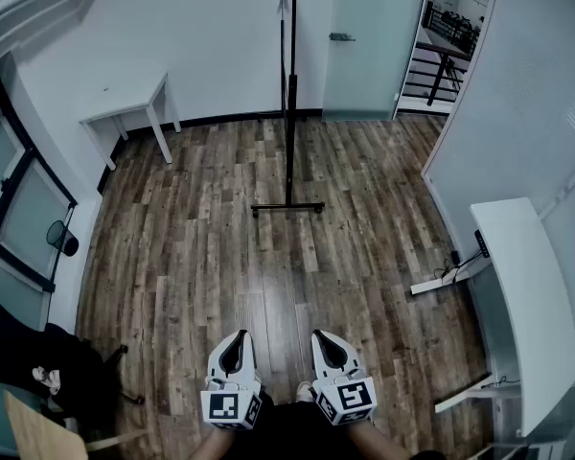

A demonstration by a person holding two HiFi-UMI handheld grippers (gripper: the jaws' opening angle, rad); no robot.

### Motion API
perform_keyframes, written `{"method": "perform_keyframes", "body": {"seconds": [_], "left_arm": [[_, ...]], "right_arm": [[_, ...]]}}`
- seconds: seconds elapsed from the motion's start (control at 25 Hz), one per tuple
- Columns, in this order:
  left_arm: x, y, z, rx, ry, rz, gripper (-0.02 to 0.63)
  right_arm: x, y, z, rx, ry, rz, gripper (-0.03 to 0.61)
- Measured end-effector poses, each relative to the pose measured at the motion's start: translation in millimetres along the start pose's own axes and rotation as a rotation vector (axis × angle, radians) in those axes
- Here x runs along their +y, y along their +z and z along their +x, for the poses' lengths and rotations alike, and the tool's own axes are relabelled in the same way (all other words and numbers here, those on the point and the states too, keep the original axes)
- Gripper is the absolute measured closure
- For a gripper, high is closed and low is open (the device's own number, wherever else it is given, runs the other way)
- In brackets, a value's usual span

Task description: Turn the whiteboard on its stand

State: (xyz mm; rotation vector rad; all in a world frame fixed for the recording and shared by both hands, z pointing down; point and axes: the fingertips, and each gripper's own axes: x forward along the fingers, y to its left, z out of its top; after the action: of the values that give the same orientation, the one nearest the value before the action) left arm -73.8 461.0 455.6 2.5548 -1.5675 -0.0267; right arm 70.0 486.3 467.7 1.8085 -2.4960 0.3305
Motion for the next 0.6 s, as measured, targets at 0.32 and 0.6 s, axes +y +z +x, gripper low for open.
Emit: {"method": "perform_keyframes", "body": {"seconds": [0.32, 0.6], "left_arm": [[-13, 0, 2, -0.007, 0.008, 0.01, 0.595], [-30, -6, 7, 0.001, 0.018, -0.006, 0.595]], "right_arm": [[-8, -1, -7, -0.002, -0.005, -0.005, 0.568], [-25, 3, -18, -0.044, 0.0, 0.02, 0.567]]}}
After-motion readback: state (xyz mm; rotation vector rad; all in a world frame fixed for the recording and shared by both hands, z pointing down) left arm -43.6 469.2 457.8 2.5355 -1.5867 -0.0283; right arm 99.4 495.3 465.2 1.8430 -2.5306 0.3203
